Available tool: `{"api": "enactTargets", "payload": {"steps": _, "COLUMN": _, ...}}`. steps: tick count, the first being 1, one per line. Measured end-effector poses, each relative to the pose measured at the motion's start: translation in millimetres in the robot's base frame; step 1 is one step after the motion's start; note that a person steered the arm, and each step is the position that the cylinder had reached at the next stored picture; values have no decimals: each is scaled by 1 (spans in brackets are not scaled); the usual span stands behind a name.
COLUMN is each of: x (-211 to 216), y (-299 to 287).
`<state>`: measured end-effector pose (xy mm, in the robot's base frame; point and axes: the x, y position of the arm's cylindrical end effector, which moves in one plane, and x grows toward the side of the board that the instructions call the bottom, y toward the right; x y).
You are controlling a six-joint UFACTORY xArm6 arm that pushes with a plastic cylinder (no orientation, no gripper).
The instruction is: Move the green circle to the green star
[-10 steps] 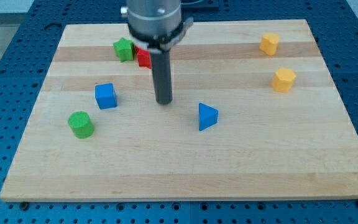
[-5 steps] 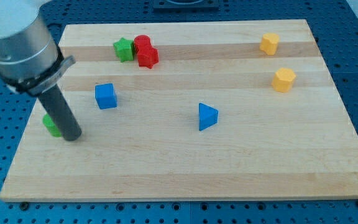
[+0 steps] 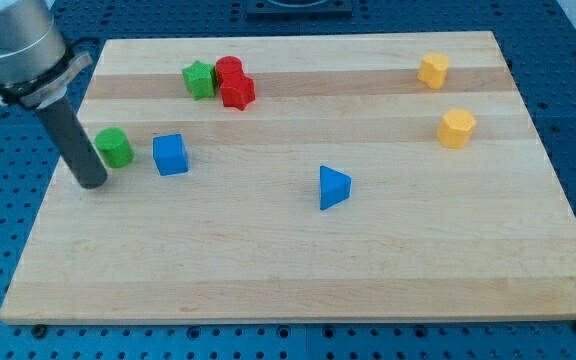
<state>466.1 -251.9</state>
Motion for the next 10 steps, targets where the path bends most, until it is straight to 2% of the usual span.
{"api": "enactTargets", "payload": {"steps": 1, "x": -13, "y": -2}}
{"api": "enactTargets", "payload": {"steps": 2, "x": -56, "y": 33}}
{"api": "enactTargets", "payload": {"steps": 3, "x": -73, "y": 74}}
{"api": "enactTargets", "payload": {"steps": 4, "x": -66, "y": 69}}
{"api": "enactTargets", "payload": {"steps": 5, "x": -63, "y": 28}}
{"api": "enactTargets", "payload": {"steps": 6, "x": -77, "y": 18}}
{"api": "enactTargets", "payload": {"steps": 8, "x": -117, "y": 66}}
{"api": "enactTargets", "payload": {"steps": 9, "x": -122, "y": 69}}
{"api": "enactTargets", "payload": {"steps": 10, "x": -106, "y": 67}}
